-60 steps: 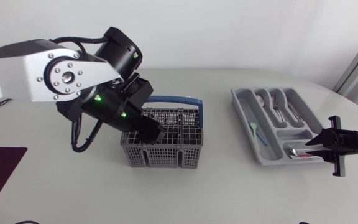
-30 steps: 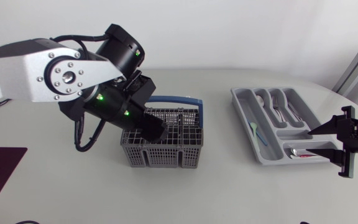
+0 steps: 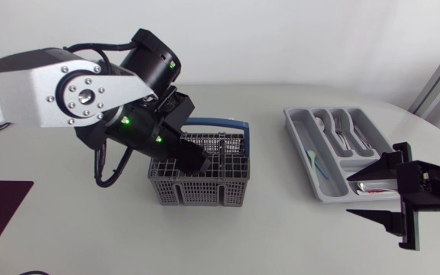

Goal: Unload the cutlery basket into the drawer organizer.

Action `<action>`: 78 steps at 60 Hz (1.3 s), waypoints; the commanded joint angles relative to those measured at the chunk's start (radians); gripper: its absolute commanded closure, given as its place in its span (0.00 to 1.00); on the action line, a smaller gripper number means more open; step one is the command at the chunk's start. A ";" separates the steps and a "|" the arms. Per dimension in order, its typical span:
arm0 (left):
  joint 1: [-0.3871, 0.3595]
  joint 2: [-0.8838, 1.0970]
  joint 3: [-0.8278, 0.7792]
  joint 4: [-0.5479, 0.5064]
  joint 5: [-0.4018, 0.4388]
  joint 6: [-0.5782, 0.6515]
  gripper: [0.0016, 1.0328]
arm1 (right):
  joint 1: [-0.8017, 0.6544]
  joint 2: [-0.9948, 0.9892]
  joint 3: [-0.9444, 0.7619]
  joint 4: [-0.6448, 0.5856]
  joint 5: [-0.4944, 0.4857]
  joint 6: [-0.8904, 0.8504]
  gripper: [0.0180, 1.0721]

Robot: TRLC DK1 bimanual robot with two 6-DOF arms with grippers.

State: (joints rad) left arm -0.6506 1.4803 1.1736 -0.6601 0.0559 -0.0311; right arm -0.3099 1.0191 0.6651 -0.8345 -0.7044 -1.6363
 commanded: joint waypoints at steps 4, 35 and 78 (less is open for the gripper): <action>-0.004 0.011 0.012 0.001 0.009 -0.033 0.17 | 0.088 -0.062 -0.064 0.015 -0.006 0.142 0.20; -0.003 0.026 0.004 0.033 -0.019 -0.050 0.17 | 0.282 -0.231 -0.165 0.129 0.002 0.480 0.17; 0.006 0.066 -0.026 0.074 -0.114 -0.056 0.13 | 0.376 -0.307 -0.229 0.178 0.025 0.556 0.17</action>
State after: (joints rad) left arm -0.6502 1.5261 1.1713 -0.5774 -0.0582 -0.0719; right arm 0.0582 0.7170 0.4675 -0.6670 -0.6830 -1.0992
